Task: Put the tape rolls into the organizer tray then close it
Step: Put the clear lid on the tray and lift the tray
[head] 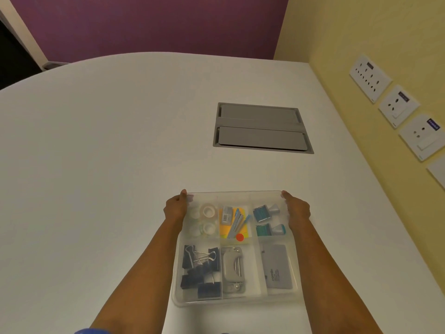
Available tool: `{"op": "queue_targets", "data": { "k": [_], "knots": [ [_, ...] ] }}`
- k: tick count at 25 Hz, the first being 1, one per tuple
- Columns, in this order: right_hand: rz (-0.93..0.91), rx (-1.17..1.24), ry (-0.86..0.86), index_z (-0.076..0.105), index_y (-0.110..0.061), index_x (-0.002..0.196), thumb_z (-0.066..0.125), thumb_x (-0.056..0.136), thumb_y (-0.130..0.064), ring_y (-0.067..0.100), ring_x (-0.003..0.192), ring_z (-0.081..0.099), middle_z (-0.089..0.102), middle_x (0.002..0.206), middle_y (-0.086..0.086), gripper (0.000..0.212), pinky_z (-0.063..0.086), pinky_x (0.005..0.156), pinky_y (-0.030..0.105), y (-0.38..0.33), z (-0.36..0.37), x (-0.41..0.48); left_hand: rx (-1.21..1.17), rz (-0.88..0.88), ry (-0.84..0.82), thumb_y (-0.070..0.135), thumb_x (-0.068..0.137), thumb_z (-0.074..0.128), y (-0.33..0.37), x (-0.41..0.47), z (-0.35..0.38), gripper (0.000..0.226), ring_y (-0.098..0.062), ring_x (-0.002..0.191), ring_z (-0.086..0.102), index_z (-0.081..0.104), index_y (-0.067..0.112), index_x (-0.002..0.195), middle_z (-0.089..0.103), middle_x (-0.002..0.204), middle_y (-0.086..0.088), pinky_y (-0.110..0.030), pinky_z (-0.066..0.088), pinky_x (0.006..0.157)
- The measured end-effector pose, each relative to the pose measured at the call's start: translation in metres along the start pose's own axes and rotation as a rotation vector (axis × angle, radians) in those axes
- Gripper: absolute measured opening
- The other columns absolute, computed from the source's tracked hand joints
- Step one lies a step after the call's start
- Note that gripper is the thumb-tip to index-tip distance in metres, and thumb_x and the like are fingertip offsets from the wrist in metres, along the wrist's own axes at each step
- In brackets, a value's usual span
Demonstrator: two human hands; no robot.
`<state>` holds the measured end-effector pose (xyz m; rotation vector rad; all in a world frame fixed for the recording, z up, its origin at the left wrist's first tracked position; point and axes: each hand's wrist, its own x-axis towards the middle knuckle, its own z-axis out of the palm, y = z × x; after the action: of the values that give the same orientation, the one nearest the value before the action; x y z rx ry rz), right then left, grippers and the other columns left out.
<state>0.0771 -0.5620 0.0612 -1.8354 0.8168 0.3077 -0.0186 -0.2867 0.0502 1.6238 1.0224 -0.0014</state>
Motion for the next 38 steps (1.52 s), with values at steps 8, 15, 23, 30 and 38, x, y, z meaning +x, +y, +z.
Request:
{"op": "queue_targets", "data": {
  "k": [8,15,23,30,38],
  "knots": [
    [-0.146,-0.153,0.004,0.056,0.001,0.098,0.050,0.094,-0.042,0.029,0.091,0.053,0.062,0.119,0.023,0.043,0.046,0.101,0.042,0.002,-0.002,-0.009,0.021,0.049,-0.035,0.034,0.100,0.036,0.004,-0.002,-0.003,0.044,-0.035,0.119,0.050,0.057,0.002,0.121,0.056,0.130,-0.018,-0.040,0.038,0.103],
    [-0.148,-0.142,-0.094,0.058,0.000,0.118,0.048,0.094,-0.044,0.031,0.102,0.058,0.061,0.124,0.019,0.052,0.046,0.102,0.044,0.030,-0.026,-0.026,0.149,0.110,-0.141,0.030,0.101,0.034,-0.008,-0.025,-0.015,0.044,-0.035,0.129,0.042,0.037,0.007,0.139,0.043,0.143,-0.017,-0.044,0.036,0.107],
    [-0.122,-0.101,-0.131,0.059,-0.003,0.117,0.051,0.092,-0.045,0.032,0.104,0.060,0.063,0.117,0.016,0.050,0.046,0.102,0.047,0.080,-0.054,-0.063,0.147,0.124,-0.071,0.025,0.102,0.032,-0.047,-0.081,-0.024,0.039,-0.036,0.122,0.049,0.041,0.006,0.135,0.049,0.136,-0.018,-0.046,0.040,0.104],
    [-0.107,-0.052,-0.209,0.061,-0.002,0.115,0.051,0.093,-0.042,0.029,0.101,0.057,0.062,0.108,0.013,0.047,0.048,0.086,0.039,0.124,-0.083,-0.094,0.027,0.088,0.044,0.026,0.102,0.031,-0.092,-0.143,-0.027,0.040,-0.036,0.115,0.053,0.048,0.001,0.128,0.055,0.129,-0.020,-0.041,0.043,0.098],
    [-0.073,0.293,-0.371,0.045,-0.004,0.134,0.049,0.097,-0.027,0.022,0.113,0.049,0.052,0.121,0.008,0.044,0.038,0.110,0.038,0.156,-0.098,-0.124,-0.092,-0.015,0.048,0.041,0.099,0.032,-0.123,-0.179,-0.028,0.050,-0.039,0.127,0.044,0.045,0.006,0.134,0.048,0.138,-0.019,-0.048,0.034,0.108]
  ]
}}
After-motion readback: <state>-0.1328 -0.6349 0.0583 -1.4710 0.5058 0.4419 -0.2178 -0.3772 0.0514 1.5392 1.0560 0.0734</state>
